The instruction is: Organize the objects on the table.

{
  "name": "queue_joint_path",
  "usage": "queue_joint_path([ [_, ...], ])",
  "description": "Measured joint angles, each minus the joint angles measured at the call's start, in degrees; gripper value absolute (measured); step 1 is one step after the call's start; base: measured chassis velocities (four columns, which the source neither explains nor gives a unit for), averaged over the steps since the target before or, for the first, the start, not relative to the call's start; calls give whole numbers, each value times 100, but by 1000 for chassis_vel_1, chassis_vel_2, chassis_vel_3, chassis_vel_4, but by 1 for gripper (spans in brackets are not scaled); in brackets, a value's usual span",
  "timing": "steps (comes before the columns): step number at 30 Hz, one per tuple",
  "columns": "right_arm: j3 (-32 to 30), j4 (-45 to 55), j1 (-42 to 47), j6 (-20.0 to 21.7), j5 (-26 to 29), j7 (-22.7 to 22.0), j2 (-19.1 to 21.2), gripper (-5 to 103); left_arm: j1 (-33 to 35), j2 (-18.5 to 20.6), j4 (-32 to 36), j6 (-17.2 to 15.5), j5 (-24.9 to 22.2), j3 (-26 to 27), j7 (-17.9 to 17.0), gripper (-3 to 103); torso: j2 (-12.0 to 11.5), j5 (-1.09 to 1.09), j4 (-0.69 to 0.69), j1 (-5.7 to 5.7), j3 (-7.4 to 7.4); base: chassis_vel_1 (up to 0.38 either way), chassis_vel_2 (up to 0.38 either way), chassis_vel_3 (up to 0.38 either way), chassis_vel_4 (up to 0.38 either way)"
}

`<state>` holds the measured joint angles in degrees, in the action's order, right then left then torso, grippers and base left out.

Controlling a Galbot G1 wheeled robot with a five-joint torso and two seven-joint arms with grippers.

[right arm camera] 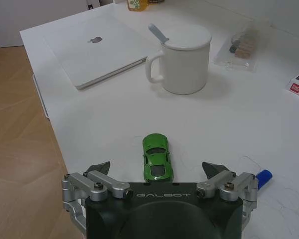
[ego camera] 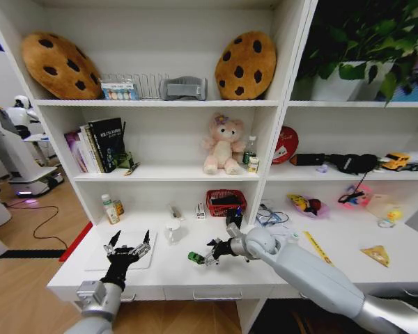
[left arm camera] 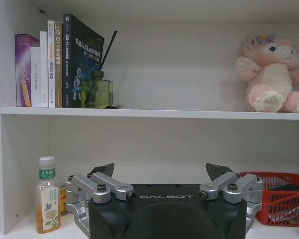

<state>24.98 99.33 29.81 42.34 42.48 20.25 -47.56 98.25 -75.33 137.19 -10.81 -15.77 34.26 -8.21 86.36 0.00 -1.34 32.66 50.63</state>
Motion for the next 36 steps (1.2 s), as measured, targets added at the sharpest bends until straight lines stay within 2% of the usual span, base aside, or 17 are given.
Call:
queue_joint_path([
  [13, 340, -476, -182, -13, -3, -260, -348, 100, 0, 0, 0, 0, 0, 0, 0, 100, 0, 0, 1, 0, 0, 0, 0, 0, 0],
  [14, 379, -515, -220, -14, -4, -260, -375, 103, 0, 0, 0, 0, 0, 0, 0, 100, 0, 0, 1, 0, 0, 0, 0, 0, 0],
  [16, 416, -544, -257, -15, -10, -260, -400, 99, 0, 0, 0, 0, 0, 0, 0, 100, 0, 0, 0, 0, 0, 0, 0, 0, 0],
  [18, 511, -602, -338, -16, -133, -253, -451, 89, 0, 0, 0, 0, 0, 0, 0, 100, 0, 0, 1, 0, 0, 0, 0, 0, 0],
  [21, 611, -657, -419, -17, -292, -209, -497, 84, 0, 0, 0, 0, 0, 0, 0, 100, 0, 0, 1, 0, 0, 0, 0, 0, 0],
  [30, 721, -709, -477, -20, -441, -79, -555, 89, 0, 0, 0, 0, 0, 0, 0, 100, 0, 0, 1, 0, 0, 0, 0, 0, 0],
  [32, 738, -728, -488, -20, -490, -44, -566, 86, 0, 0, 0, 0, 0, 0, 0, 100, 0, 0, 1, 0, 0, 0, 0, 0, 0],
  [34, 750, -775, -494, -21, -570, 9, -584, 75, 0, 0, 0, 0, 0, 0, 0, 100, 0, 0, 1, 0, 0, 0, 0, 0, 0],
  [36, 750, -798, -496, -24, -619, 38, -595, 73, 0, 0, 0, 0, 0, 0, 0, 100, 0, 0, 0, 0, 0, 0, 0, 0, 0],
])
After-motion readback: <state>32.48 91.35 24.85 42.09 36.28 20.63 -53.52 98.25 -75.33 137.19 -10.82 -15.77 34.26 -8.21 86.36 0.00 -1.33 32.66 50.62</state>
